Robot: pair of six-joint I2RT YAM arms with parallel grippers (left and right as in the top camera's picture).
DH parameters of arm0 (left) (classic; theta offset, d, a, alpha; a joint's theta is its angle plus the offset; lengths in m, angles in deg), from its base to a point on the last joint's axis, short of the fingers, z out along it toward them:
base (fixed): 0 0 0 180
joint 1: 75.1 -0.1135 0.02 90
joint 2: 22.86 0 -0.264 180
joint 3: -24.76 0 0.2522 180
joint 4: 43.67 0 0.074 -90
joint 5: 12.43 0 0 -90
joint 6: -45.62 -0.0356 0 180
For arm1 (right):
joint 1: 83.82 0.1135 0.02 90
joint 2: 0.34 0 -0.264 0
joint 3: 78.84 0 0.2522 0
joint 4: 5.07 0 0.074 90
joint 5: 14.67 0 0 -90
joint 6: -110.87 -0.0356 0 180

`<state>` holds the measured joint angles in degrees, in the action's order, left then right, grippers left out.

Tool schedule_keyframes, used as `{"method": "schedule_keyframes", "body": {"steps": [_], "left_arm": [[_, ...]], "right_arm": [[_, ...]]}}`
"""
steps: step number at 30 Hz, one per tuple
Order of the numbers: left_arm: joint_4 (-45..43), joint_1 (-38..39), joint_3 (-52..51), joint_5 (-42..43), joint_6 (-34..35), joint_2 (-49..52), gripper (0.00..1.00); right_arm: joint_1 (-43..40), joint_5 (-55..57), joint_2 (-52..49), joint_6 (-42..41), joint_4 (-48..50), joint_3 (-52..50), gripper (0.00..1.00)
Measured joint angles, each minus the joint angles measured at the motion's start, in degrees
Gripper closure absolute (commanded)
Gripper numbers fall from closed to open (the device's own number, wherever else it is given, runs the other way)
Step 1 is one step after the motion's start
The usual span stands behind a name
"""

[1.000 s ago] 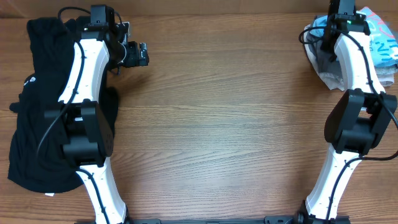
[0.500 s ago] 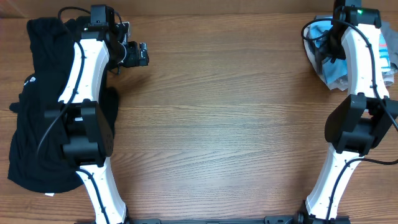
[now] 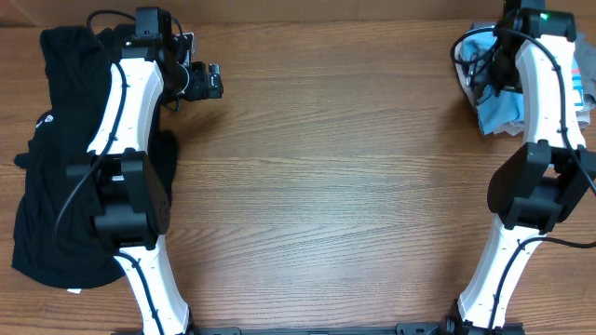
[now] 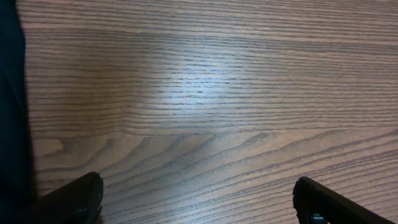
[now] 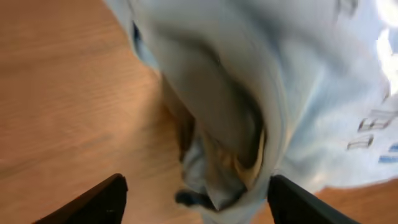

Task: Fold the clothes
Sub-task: 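Adjust the shirt on the grey pile with the right gripper, then release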

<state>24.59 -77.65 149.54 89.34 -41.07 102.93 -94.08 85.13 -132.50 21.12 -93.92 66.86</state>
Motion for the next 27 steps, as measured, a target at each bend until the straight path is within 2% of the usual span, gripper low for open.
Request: {"method": "schedule_keyframes", "body": {"steps": [3, 7, 9, 11, 12, 27], "left_arm": [[-0.02, 0.00, 0.00, 0.00, 0.00, 0.00, 0.00], [-0.11, 0.00, 0.00, 0.00, 0.00, 0.00, 0.00], [-0.13, 0.00, 0.00, 0.00, 0.00, 0.00, 0.00], [-0.20, 0.00, 0.00, 0.00, 0.00, 0.00, 0.00], [-0.28, 0.00, 0.00, 0.00, 0.00, 0.00, 0.00], [-0.33, 0.00, 0.00, 0.00, 0.00, 0.00, 0.00]], "right_arm": [[-0.68, -1.27, 0.50, -1.57, 3.65, 1.09, 0.42], [-2.25, -2.19, 1.09, -2.34, 6.97, 1.25, 0.51], [-2.80, -2.36, 1.09, -2.43, 8.28, 1.01, 0.59], [-2.93, -2.40, 1.09, -2.69, 9.29, 0.46, 0.94], [-2.86, -2.51, 1.05, -2.56, 9.68, 0.11, 0.96], [-0.98, -7.32, -1.86, -2.78, 12.68, -6.08, 0.96]]}}
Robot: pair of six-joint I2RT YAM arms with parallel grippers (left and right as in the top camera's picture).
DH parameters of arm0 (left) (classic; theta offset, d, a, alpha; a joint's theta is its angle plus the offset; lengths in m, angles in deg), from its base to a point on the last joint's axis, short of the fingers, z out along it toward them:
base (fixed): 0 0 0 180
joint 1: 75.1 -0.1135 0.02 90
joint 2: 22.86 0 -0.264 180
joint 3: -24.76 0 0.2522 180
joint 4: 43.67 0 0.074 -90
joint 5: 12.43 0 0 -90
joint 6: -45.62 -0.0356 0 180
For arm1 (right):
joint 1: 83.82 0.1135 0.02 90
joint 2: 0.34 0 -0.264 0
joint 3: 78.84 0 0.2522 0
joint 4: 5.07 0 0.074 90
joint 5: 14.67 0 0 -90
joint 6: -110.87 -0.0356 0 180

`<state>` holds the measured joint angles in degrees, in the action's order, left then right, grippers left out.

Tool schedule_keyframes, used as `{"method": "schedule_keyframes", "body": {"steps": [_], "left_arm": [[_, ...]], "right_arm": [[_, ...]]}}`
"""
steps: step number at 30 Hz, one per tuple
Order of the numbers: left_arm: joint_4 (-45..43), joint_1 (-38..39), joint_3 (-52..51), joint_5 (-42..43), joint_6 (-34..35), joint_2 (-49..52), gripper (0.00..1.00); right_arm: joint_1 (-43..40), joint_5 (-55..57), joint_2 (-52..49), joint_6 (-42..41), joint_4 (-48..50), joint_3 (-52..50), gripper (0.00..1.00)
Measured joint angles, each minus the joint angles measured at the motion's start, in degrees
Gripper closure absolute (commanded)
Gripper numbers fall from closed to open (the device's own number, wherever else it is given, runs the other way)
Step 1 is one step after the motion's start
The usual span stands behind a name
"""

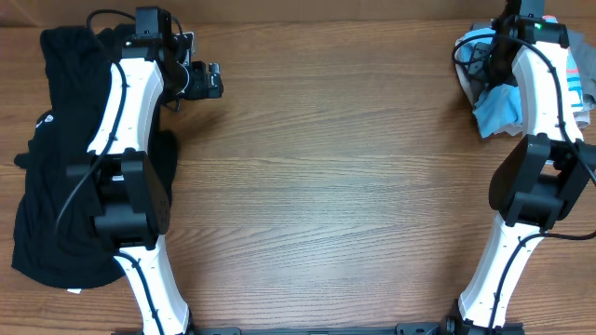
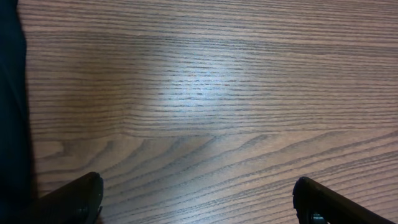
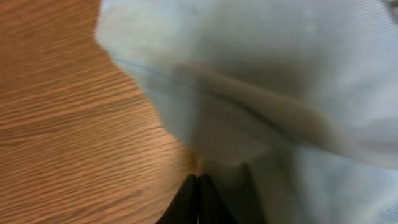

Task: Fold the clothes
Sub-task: 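Adjust the shirt on the grey pile with the right gripper, then release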

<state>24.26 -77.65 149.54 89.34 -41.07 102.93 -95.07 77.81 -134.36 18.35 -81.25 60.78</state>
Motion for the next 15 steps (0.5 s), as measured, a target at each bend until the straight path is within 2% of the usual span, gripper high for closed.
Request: {"method": "schedule_keyframes", "body": {"steps": [10, 15], "left_arm": [[-0.02, 0.00, 0.00, 0.00, 0.00, 0.00, 0.00], [0.00, 0.00, 0.00, 0.00, 0.00, 0.00, 0.00]], "right_arm": [[0.00, -13.25, -0.02, 5.99, -2.73, 1.66, 0.94], [-1.01, -14.01, 0.15, 3.28, -2.36, 8.46, 0.64]]}}
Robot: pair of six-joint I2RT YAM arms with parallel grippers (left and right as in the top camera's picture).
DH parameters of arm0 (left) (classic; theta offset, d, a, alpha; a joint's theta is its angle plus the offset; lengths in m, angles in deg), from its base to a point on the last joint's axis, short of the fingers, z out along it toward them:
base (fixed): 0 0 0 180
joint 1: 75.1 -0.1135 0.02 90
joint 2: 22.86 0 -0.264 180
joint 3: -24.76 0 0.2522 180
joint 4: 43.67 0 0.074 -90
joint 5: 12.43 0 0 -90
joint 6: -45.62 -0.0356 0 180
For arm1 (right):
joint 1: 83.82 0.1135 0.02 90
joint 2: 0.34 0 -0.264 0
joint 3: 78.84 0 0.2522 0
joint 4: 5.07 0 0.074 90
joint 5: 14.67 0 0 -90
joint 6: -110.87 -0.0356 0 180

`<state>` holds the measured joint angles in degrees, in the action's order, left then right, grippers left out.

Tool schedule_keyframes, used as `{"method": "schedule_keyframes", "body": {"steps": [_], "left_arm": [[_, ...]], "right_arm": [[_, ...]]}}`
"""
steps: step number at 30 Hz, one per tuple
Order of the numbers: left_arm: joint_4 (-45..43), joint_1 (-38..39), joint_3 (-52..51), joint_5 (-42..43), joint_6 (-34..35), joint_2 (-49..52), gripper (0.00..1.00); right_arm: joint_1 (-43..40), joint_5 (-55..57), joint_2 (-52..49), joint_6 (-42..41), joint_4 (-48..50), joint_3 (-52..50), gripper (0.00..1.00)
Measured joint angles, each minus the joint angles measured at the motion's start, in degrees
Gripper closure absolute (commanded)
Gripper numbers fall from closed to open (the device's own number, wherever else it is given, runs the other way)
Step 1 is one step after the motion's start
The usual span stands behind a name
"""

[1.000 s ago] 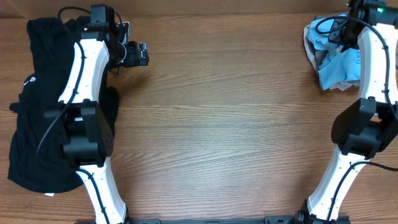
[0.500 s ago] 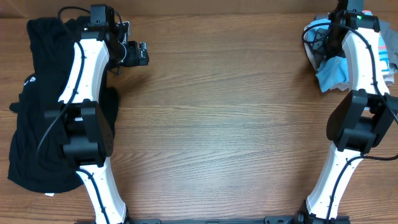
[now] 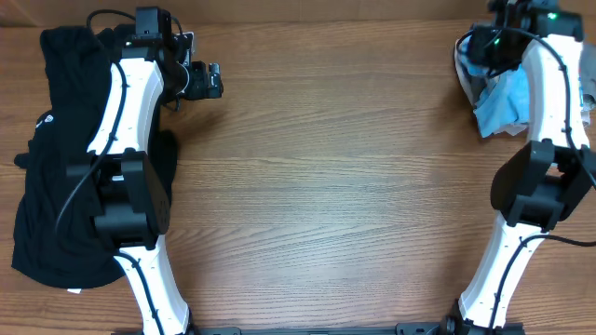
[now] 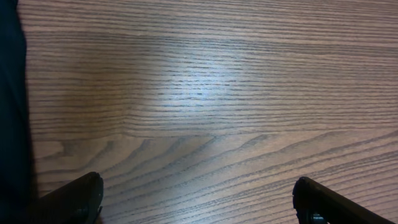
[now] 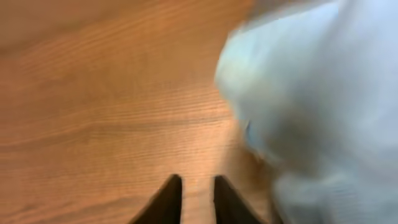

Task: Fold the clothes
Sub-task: 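Adjust the shirt on the grey pile with the right gripper, then release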

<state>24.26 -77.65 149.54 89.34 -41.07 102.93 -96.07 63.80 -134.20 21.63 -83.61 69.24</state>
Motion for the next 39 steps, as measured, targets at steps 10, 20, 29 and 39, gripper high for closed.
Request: {"method": "schedule_keyframes", "body": {"steps": [10, 20, 29, 39], "left_arm": [[-1.16, 0.00, 0.00, 0.00, 0.00, 0.00, 0.00], [-1.27, 0.00, 0.00, 0.00, 0.00, 0.00, 0.00], [-1.27, 0.00, 0.00, 0.00, 0.00, 0.00, 0.00], [-1.25, 0.00, 0.00, 0.00, 0.00, 0.00, 0.00]], "right_arm": [[-9.05, 6.10, 0.87, -3.34, 2.75, 1.42, 0.54], [-12.04, 7.87, -8.72, -3.54, 12.00, 1.18, 0.12], [-11.61, 9.07, -12.24, -3.76, 14.36, 1.46, 0.00], [-11.63, 9.51, -10.36, -4.52, 9.18, 5.68, 0.00]]}}
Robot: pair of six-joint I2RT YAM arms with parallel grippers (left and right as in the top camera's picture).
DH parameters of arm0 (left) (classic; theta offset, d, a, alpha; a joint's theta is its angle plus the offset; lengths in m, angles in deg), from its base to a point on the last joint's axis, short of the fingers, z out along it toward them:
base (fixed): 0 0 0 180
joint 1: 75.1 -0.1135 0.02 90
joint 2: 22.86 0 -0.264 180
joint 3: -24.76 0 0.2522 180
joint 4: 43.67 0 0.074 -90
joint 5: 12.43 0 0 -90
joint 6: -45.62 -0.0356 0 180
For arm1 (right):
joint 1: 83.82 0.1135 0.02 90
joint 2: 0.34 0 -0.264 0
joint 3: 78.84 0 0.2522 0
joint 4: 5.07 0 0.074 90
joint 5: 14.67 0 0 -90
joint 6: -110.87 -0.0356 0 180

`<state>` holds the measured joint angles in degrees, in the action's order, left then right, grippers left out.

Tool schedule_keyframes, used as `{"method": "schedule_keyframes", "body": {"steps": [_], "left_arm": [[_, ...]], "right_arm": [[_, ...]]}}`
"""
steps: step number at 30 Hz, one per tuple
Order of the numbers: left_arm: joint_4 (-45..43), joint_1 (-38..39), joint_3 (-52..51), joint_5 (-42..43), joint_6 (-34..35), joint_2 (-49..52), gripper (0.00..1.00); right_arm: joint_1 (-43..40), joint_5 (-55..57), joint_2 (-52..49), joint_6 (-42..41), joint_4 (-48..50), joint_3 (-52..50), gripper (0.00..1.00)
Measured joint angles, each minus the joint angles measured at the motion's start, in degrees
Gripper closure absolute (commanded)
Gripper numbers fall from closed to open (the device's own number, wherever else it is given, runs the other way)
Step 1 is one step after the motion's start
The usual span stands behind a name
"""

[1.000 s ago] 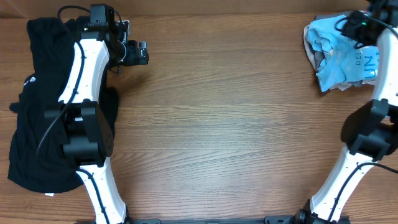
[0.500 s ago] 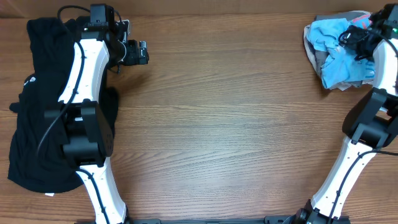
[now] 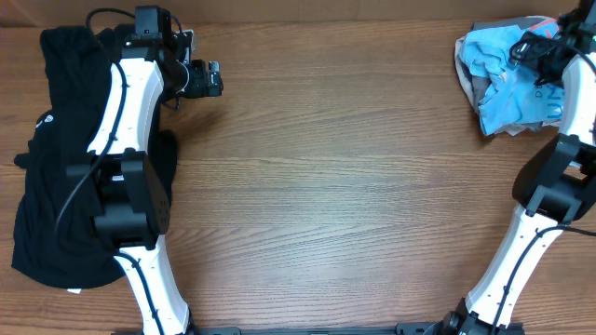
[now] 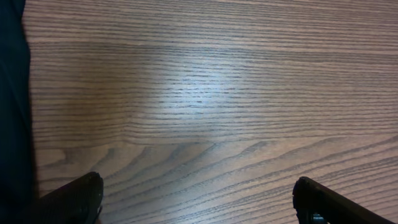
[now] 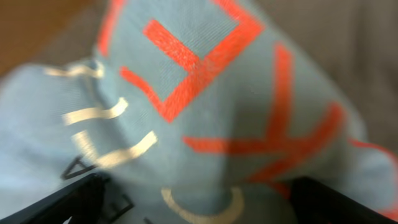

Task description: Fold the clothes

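A heap of light blue and grey clothes [image 3: 503, 79] lies at the table's far right corner. My right gripper [image 3: 542, 48] hovers over its right side, open; its wrist view is filled by a blue shirt with orange and cream lettering [image 5: 205, 106], and nothing sits between the fingers [image 5: 81, 199]. A pile of black clothes [image 3: 56, 158] lies along the left edge. My left gripper [image 3: 212, 80] stands open over bare wood at the far left, its fingers [image 4: 78, 199] wide apart, the black cloth [image 4: 12, 106] at the frame's left edge.
The wooden table [image 3: 335, 186] stretches between the two piles. Both arms rise from the near edge and reach to the far corners. The far table edge runs just behind the blue heap.
My right gripper has moved from the left rim of the blue heap to over its right side and stands open. The blue cloth now shows more spread on top. The left arm barely shifted.
At first my right gripper was open at the blue heap's near left side. Then it was shut at a fold of pale cloth. Then it stood nearly shut over wood beside the heap. Now it is open above the lettered shirt. The left gripper stayed open throughout.
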<state>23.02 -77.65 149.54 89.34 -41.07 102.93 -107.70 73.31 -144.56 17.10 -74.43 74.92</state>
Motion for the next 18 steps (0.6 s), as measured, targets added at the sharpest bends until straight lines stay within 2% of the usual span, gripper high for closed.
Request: {"method": "schedule_keyframes", "body": {"steps": [5, 11, 15, 18], "left_arm": [[0.44, 0.00, 0.00, 0.00, 0.00, 0.00, 0.00], [0.44, 0.00, 0.00, 0.00, 0.00, 0.00, 0.00], [0.44, 0.00, 0.00, 0.00, 0.00, 0.00, 0.00], [0.44, 0.00, 0.00, 0.00, 0.00, 0.00, 0.00]], "right_arm": [[-0.09, 0.20, 6.23, -1.09, -4.92, 4.96, 0.00], [0.37, -3.34, 19.80, -1.99, -13.05, 8.46, 0.00], [1.97, -11.21, 27.26, -2.21, -21.11, 9.99, 0.00], [3.37, -18.18, 28.35, -2.23, -25.24, 10.05, 0.00]]}}
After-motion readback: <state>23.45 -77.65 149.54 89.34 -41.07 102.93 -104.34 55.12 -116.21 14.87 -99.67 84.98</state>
